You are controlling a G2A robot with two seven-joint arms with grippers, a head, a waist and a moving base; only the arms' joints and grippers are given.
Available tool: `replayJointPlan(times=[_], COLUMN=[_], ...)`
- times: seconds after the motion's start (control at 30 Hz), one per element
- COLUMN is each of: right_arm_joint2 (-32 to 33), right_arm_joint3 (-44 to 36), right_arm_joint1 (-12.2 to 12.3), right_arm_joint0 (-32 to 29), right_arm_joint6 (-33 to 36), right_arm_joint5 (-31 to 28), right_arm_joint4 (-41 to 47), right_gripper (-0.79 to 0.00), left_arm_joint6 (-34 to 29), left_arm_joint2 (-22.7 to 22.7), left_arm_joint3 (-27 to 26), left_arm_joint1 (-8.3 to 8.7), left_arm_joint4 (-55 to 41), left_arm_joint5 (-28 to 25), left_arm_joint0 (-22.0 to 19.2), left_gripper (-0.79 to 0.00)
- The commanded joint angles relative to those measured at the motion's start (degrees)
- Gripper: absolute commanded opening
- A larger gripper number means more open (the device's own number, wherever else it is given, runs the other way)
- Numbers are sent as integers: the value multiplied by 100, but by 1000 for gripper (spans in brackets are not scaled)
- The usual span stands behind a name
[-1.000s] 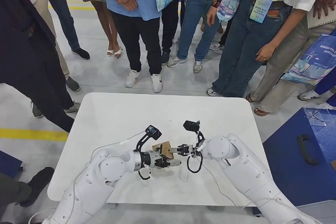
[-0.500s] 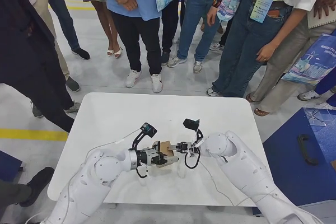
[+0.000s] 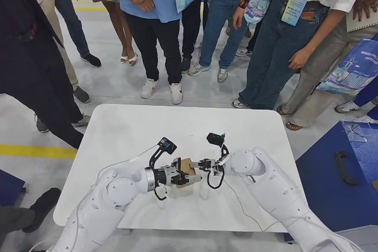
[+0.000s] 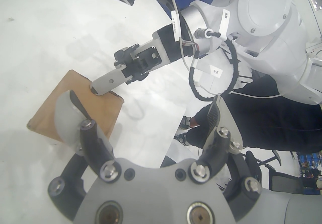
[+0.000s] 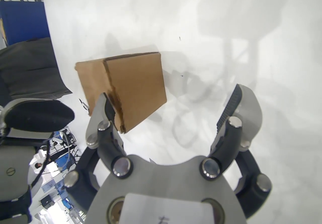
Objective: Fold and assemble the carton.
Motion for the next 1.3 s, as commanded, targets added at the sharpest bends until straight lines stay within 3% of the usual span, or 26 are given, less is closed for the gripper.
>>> replayJointPlan(times=[0.0, 0.23, 0.43, 0.6, 0.93, 1.03, 1.27], right_arm_joint2=[116, 262, 662, 800, 825, 820, 866], right_arm_joint3=[-83, -77, 44, 186, 260, 242, 207], right_arm_joint1=[17, 25, 72, 95, 95, 93, 108], right_arm_joint0=[-18, -88, -175, -218, -250, -261, -313], right_arm_joint6=[-41, -304, -342, -306, -289, -279, -275], right_arm_joint5=[-10, -76, -12, -11, -14, 6, 25], right_arm_joint4=[86, 229, 660, 770, 792, 784, 753], right_gripper=[0, 0, 0, 0, 0, 0, 0], left_arm_joint6=[50, 312, 740, 1305, 3515, 3946, 4263], left_arm_joint2=[-16, -197, -824, -911, -139, 101, 394], left_arm_joint3=[-16, -122, 159, 633, 1245, 1564, 2040], left_arm_joint1=[1, 39, 236, 282, 60, -11, -122], left_arm_joint4=[6, 221, 847, 1565, 4539, 4853, 5191], left_arm_joint5=[27, -194, -2127, -3153, -2171, -2113, -1958], left_arm_joint0=[11, 17, 115, 129, 16, -130, -430], left_gripper=[0, 0, 0, 0, 0, 0, 0])
